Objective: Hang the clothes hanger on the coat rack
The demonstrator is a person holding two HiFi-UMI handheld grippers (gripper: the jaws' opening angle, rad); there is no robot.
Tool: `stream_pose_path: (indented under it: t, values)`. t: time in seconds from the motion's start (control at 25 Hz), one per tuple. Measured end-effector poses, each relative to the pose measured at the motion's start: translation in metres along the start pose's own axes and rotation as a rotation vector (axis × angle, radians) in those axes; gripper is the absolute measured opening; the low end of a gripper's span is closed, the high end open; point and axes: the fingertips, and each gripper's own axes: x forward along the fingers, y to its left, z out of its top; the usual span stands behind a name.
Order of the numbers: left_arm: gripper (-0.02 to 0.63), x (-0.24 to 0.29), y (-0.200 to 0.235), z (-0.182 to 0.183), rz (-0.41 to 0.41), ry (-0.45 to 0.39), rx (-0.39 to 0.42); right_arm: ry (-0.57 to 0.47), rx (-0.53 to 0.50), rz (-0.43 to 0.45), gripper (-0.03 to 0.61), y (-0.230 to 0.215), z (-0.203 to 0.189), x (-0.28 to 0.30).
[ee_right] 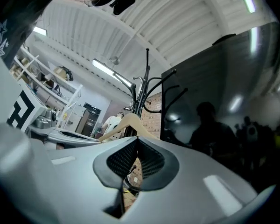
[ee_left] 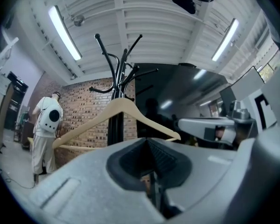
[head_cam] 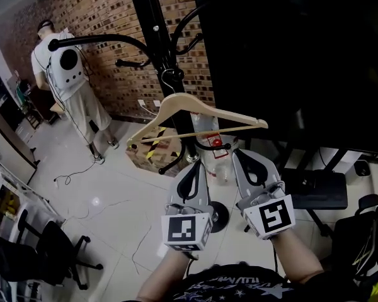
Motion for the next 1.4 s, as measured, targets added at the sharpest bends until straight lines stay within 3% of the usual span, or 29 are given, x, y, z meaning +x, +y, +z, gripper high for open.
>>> stream_pose_path:
  t: [0.44,1.4]
  values:
    - [0.005,-0.007,-0.009,-0.046,-0.006,0.089,-0.029,0.169,0.088,0.012,0.008,0.023,-0.065,-0.008]
    - [0.005,-0.008,-0.012,-0.052,-0.017,0.094,-0.050,0.273,0.044,0.080,0.008,0.044,-0.088,-0.006]
